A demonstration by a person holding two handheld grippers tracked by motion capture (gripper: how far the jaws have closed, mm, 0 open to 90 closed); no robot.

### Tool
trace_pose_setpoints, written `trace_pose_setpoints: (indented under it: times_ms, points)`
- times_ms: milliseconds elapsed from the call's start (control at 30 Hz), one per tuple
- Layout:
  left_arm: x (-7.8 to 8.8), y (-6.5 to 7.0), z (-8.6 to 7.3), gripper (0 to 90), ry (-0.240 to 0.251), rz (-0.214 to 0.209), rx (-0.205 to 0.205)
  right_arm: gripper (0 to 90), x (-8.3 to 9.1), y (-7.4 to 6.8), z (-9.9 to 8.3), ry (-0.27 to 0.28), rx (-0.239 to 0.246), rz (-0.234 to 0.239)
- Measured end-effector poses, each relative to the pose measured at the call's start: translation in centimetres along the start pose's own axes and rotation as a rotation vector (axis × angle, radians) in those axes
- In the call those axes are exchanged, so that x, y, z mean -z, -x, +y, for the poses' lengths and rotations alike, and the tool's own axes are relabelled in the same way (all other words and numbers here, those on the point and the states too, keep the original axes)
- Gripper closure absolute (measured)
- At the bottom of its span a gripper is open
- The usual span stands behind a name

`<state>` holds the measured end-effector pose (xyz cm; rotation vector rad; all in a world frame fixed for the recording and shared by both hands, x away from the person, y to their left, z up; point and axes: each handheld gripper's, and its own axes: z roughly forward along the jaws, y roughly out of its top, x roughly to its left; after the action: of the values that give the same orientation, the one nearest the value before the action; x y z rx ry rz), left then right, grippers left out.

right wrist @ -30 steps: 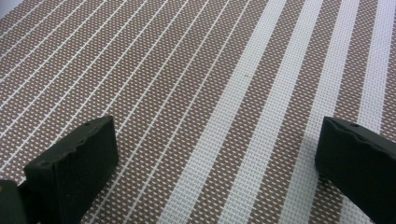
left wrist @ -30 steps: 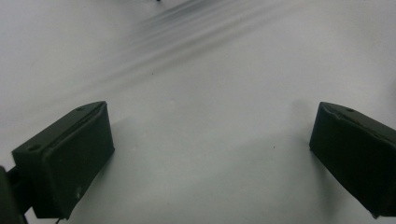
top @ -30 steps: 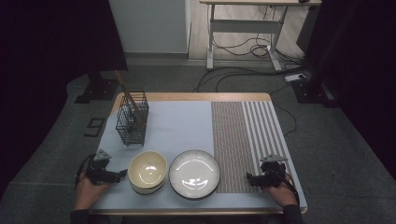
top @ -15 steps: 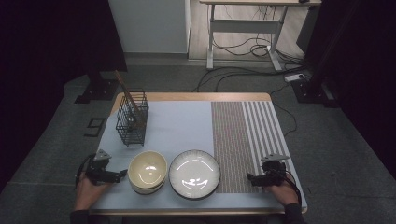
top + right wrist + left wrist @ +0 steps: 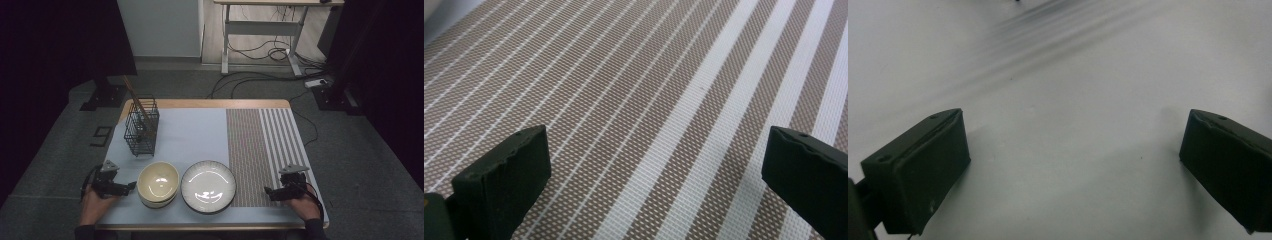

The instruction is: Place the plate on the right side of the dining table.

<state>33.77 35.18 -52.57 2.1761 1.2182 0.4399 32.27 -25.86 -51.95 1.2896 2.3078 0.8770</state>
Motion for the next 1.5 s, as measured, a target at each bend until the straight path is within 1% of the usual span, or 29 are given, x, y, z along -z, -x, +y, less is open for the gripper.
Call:
trace_pose_setpoints:
  times_ms: [67, 100, 133, 200, 367, 400, 433, 500, 533, 633, 667, 700, 933, 1033, 1067, 1100, 1167, 1200, 1267, 1300, 1333, 1367, 1400, 1433, 1467, 1500]
  points:
    - [0.0, 0.0, 0.0, 0.0, 0.000, 0.000, 0.000, 0.0, 0.2, -0.2, 0.1, 0.005, 0.017, 0.010]
    - [0.0, 0.0, 0.0, 0.0, 0.000, 0.000, 0.000, 0.0, 0.2, -0.2, 0.1, 0.005, 0.017, 0.010]
    - [0.0, 0.0, 0.0, 0.0, 0.000, 0.000, 0.000, 0.0, 0.3, -0.3, 0.1, 0.015, 0.034, 0.030]
    - [0.0, 0.0, 0.0, 0.0, 0.000, 0.000, 0.000, 0.0, 0.4, -0.5, 0.2, 0.021, 0.051, 0.039]
    - [0.0, 0.0, 0.0, 0.0, 0.000, 0.000, 0.000, 0.0, 1.0, -1.2, 0.9, 0.046, 0.104, 0.035]
    - [0.0, 0.0, 0.0, 0.0, 0.000, 0.000, 0.000, 0.0, 1.0, -1.2, 0.9, 0.046, 0.104, 0.035]
    - [0.0, 0.0, 0.0, 0.0, 0.000, 0.000, 0.000, 0.0, 1.3, -1.7, 1.3, 0.056, 0.126, 0.032]
    - [0.0, 0.0, 0.0, 0.0, 0.000, 0.000, 0.000, 0.0, 1.4, -2.0, 1.5, 0.059, 0.133, 0.035]
    - [0.0, 0.0, 0.0, 0.0, 0.000, 0.000, 0.000, 0.0, 1.6, -2.6, 1.9, 0.059, 0.152, 0.044]
    - [0.0, 0.0, 0.0, 0.0, 0.000, 0.000, 0.000, 0.0, 1.9, -3.6, 2.4, 0.055, 0.179, 0.053]
    - [0.0, 0.0, 0.0, 0.0, 0.000, 0.000, 0.000, 0.0, 1.9, -3.6, 2.4, 0.055, 0.179, 0.053]
    - [0.0, 0.0, 0.0, 0.0, 0.000, 0.000, 0.000, 0.0, 2.0, -4.2, 2.8, 0.055, 0.207, 0.052]
    - [0.0, 0.0, 0.0, 0.0, 0.000, -0.001, 0.001, 0.0, 2.1, -6.1, 3.3, 0.018, 0.313, 0.029]
    - [0.0, 0.0, 0.0, 0.0, 0.000, -0.002, 0.001, 0.0, 2.3, -6.9, 3.6, 0.022, 0.357, 0.020]
    - [0.0, 0.0, 0.0, 0.0, 0.000, -0.002, 0.001, 0.0, 2.3, -6.9, 3.6, 0.022, 0.357, 0.020]
    - [0.0, 0.0, 0.0, 0.0, 0.000, -0.002, 0.001, 0.0, 2.5, -7.5, 3.8, 0.024, 0.384, 0.019]
    - [0.0, 0.0, 0.0, 0.0, 0.000, -0.002, 0.001, 0.0, 2.6, -8.2, 4.0, 0.025, 0.413, 0.008]
    - [0.0, 0.0, 0.0, 0.0, 0.000, -0.002, 0.002, 0.0, 2.6, -8.2, 4.0, 0.025, 0.413, 0.008]
    - [0.0, 0.0, 0.0, 0.0, 0.000, -0.002, 0.001, 0.0, 2.7, -8.9, 4.2, 0.031, 0.452, -0.001]
    - [0.0, 0.0, 0.0, 0.0, 0.000, -0.002, 0.001, 0.0, 2.9, -9.5, 4.4, 0.032, 0.485, -0.004]
    - [0.0, 0.0, 0.0, 0.0, 0.000, -0.002, 0.001, 0.0, 2.9, -9.5, 4.4, 0.032, 0.485, -0.004]
    - [0.0, 0.0, 0.0, 0.0, 0.000, -0.002, 0.001, 0.0, 2.9, -9.9, 4.5, 0.033, 0.494, -0.005]
    - [0.0, 0.0, 0.0, 0.0, 0.000, -0.002, 0.001, 0.0, 3.0, -10.6, 4.6, 0.034, 0.531, -0.013]
    - [0.0, 0.0, 0.0, 0.0, 0.000, -0.002, 0.001, 0.0, 3.0, -10.9, 4.7, 0.031, 0.545, -0.020]
    - [0.0, 0.0, 0.0, 0.0, 0.000, -0.002, 0.001, 0.0, 3.0, -10.9, 4.7, 0.031, 0.545, -0.020]
    - [0.0, 0.0, 0.0, 0.0, 0.000, -0.002, 0.001, 0.0, 3.0, -11.7, 4.8, 0.026, 0.581, -0.025]
